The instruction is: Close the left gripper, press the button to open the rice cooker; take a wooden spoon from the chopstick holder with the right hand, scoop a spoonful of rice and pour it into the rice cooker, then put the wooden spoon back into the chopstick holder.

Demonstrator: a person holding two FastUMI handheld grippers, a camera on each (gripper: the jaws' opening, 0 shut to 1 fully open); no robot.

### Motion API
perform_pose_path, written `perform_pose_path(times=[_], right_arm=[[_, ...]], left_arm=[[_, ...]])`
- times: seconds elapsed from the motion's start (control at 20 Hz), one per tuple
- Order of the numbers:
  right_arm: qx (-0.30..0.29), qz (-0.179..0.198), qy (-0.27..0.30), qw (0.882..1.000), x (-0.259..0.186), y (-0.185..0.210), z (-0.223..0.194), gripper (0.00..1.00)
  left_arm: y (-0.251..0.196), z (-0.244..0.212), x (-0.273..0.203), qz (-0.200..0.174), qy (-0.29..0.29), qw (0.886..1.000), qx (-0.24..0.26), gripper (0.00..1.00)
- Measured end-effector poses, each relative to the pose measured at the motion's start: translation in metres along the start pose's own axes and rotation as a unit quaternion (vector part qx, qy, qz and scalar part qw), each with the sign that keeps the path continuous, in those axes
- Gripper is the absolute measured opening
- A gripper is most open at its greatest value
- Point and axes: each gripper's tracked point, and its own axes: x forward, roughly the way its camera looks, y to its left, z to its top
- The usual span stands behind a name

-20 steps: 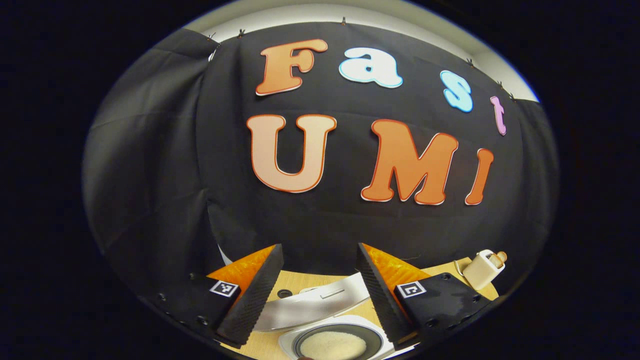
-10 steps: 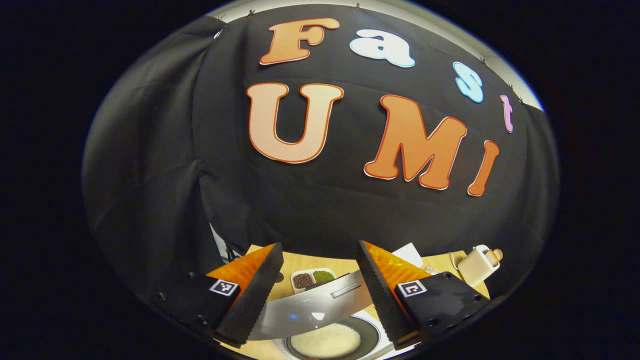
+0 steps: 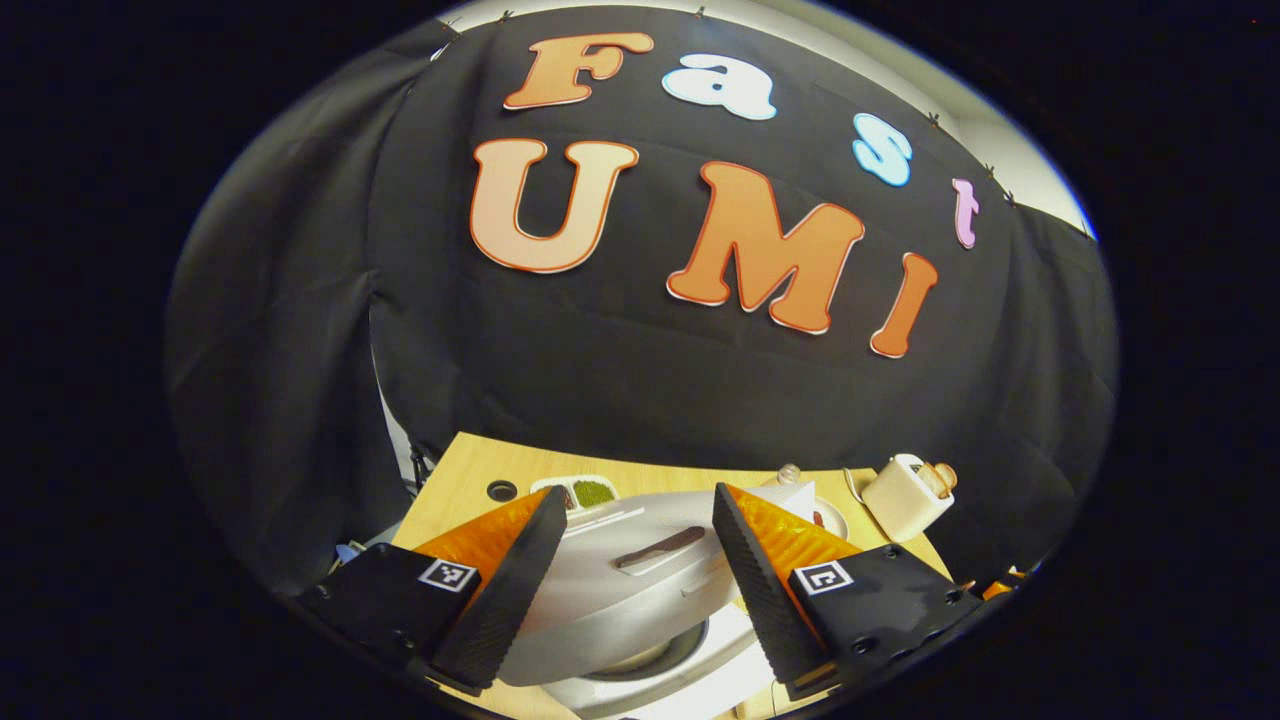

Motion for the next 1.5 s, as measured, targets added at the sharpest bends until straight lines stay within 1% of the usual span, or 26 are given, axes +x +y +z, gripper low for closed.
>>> perform_pose_path(times=[0.25,0.35,0.4,0.5,0.55,0.7,0.75,0.8,0.85,0.9,0.95,1.0,1.05,1.1,1.15,1.2,1.25,1.3,1.4,1.5], right_arm=[[-0.002,0.013,0.015,1.000,0.003,0.010,-0.014,0.95],[-0.003,0.013,0.020,1.000,0.002,0.011,-0.018,0.95],[-0.003,0.013,0.022,1.000,0.003,0.012,-0.020,0.95],[-0.001,0.012,0.025,1.000,0.002,0.010,-0.023,0.95],[0.001,0.012,0.027,1.000,0.002,0.009,-0.025,1.00],[0.007,0.009,0.031,0.999,0.000,0.006,-0.030,1.00],[0.008,0.007,0.031,0.999,0.000,0.005,-0.031,0.95],[0.008,0.005,0.031,0.999,-0.001,0.003,-0.031,1.00],[0.009,0.003,0.030,1.000,-0.001,0.002,-0.031,1.00],[0.009,0.002,0.030,0.999,-0.001,0.001,-0.031,0.95],[0.010,0.002,0.032,0.999,-0.002,0.000,-0.032,0.95],[0.008,0.002,0.033,0.999,-0.004,0.000,-0.032,0.95],[0.004,0.002,0.031,0.999,-0.005,-0.001,-0.030,0.95],[-0.002,0.000,0.029,1.000,-0.006,-0.002,-0.030,0.95],[-0.007,-0.003,0.028,1.000,-0.006,-0.005,-0.029,0.95],[-0.008,-0.004,0.027,1.000,-0.007,-0.005,-0.029,0.95],[-0.005,-0.003,0.025,1.000,-0.008,-0.005,-0.027,0.95],[0.000,-0.002,0.022,1.000,-0.008,-0.005,-0.024,0.95],[0.006,-0.001,0.014,1.000,-0.008,-0.007,-0.017,0.95],[0.008,-0.003,0.003,1.000,-0.008,-0.010,-0.006,0.95]], left_arm=[[-0.014,-0.075,0.004,-0.003,0.040,0.999,-0.011,1.00],[-0.010,-0.091,0.008,0.007,0.045,0.999,0.013,1.00],[-0.009,-0.096,0.010,0.011,0.041,0.999,0.026,0.98],[-0.008,-0.103,0.013,0.017,0.032,0.998,0.043,0.99],[-0.008,-0.110,0.014,0.017,0.033,0.998,0.042,0.99],[-0.007,-0.140,0.015,0.010,0.061,0.998,0.028,0.99],[-0.005,-0.152,0.015,0.012,0.073,0.997,0.028,0.98],[-0.007,-0.153,0.015,0.011,0.054,0.997,0.047,1.00],[-0.006,-0.156,0.016,0.019,0.047,0.997,0.064,1.00],[-0.005,-0.160,0.018,0.026,0.037,0.996,0.077,0.96],[-0.007,-0.154,0.020,0.030,0.022,0.997,0.071,1.00],[-0.007,-0.157,0.013,0.030,0.029,0.997,0.066,1.00],[-0.008,-0.157,0.017,0.027,0.025,0.997,0.068,1.00],[-0.008,-0.158,0.018,0.027,0.032,0.996,0.079,1.00],[-0.009,-0.154,0.017,0.026,0.031,0.995,0.094,0.96],[-0.009,-0.154,0.016,0.026,0.033,0.993,0.107,1.00],[-0.008,-0.153,0.015,0.027,0.036,0.993,0.113,1.00],[-0.009,-0.152,0.014,0.028,0.041,0.993,0.111,0.97],[-0.011,-0.150,0.008,0.029,0.052,0.993,0.097,1.00],[-0.015,-0.145,0.001,0.023,0.052,0.995,0.077,1.00]])
